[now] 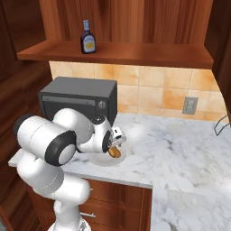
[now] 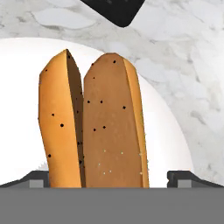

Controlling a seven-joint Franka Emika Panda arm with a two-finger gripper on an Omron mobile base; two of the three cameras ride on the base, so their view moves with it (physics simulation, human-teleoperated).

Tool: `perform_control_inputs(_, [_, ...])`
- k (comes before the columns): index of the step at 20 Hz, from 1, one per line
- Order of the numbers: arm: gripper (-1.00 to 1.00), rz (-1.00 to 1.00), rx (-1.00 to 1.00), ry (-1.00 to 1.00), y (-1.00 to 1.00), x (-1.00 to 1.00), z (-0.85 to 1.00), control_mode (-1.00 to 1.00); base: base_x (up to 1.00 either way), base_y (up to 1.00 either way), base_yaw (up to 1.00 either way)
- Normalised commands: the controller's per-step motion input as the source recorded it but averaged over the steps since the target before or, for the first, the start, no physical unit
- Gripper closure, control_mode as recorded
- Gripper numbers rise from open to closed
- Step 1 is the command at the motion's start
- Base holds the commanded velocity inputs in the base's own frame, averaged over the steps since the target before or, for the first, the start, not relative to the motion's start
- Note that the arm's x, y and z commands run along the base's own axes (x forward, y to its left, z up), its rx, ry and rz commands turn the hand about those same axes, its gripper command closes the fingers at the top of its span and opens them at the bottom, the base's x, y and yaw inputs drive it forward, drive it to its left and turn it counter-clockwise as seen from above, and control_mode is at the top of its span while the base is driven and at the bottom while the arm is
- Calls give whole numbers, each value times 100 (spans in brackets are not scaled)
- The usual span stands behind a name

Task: Move the hot dog bun to the plate on the dining table and place the condiment next to that plate. Then navigate to the fridge and take the sausage and place it on the plate as well.

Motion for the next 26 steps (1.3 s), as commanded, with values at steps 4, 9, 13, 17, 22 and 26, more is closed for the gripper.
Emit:
perform_control_inputs(4, [100, 2, -4, 2, 0, -8, -72, -100, 0, 0, 0])
perform_control_inputs(9, [100, 0, 5, 0, 0, -62, 36, -100, 0, 0, 0])
perform_control_inputs(13, [100, -5, 10, -2, 0, -92, 100, -100, 0, 0, 0])
perform_control_inputs(17, [100, -13, 11, 0, 3, -87, 100, -100, 0, 0, 0])
perform_control_inputs(22, [100, -16, 12, 6, 23, -40, 86, -100, 0, 0, 0])
perform_control_inputs(26, [100, -14, 4, 13, 24, -1, 38, -100, 0, 0, 0])
